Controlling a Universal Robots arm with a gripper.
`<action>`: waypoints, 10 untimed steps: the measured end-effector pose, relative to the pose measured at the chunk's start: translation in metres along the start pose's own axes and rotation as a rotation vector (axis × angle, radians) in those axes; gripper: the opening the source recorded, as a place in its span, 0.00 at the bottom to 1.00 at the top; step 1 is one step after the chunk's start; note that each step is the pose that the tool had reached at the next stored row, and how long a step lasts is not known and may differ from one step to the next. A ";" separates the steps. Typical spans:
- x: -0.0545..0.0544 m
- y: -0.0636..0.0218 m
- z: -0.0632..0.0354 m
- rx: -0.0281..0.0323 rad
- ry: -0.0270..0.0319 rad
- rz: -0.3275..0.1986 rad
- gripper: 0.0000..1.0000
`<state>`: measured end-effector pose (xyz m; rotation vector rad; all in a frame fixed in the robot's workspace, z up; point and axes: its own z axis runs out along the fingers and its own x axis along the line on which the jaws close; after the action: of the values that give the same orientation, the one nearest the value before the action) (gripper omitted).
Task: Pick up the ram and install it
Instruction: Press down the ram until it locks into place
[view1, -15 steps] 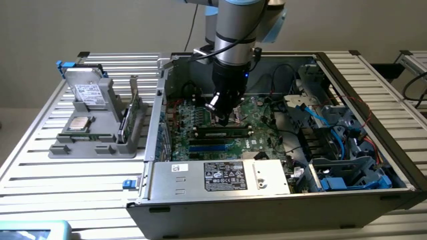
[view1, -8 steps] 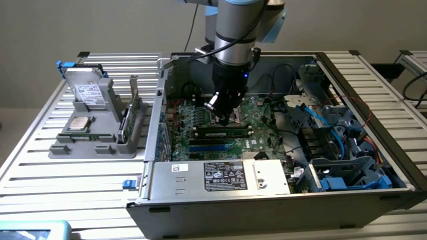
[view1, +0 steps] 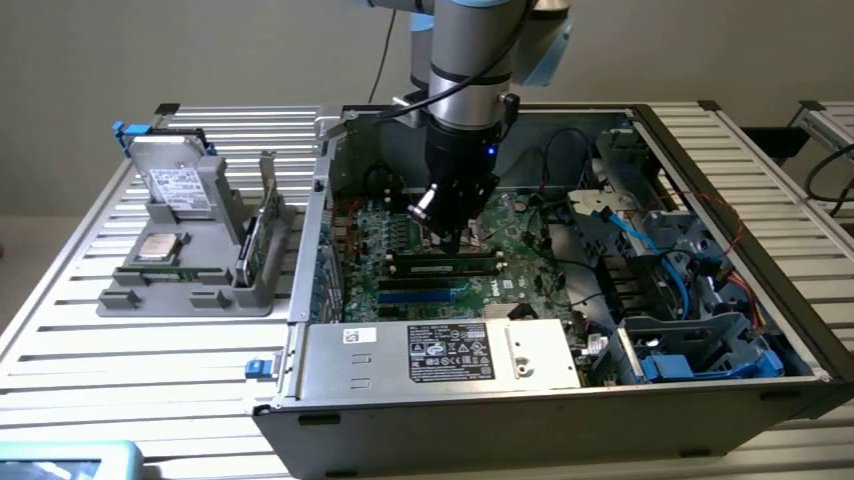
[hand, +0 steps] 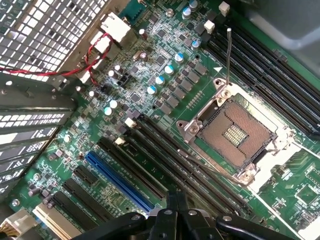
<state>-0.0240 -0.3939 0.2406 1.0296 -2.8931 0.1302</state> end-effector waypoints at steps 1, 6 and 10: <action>0.000 0.0001 0.0001 0.0006 -0.0012 0.010 0.11; 0.000 0.0001 0.0001 0.0046 -0.0089 0.057 0.11; 0.000 0.0001 0.0001 0.0057 -0.0122 0.099 0.11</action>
<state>-0.0241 -0.3938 0.2404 0.8918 -2.9566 0.1379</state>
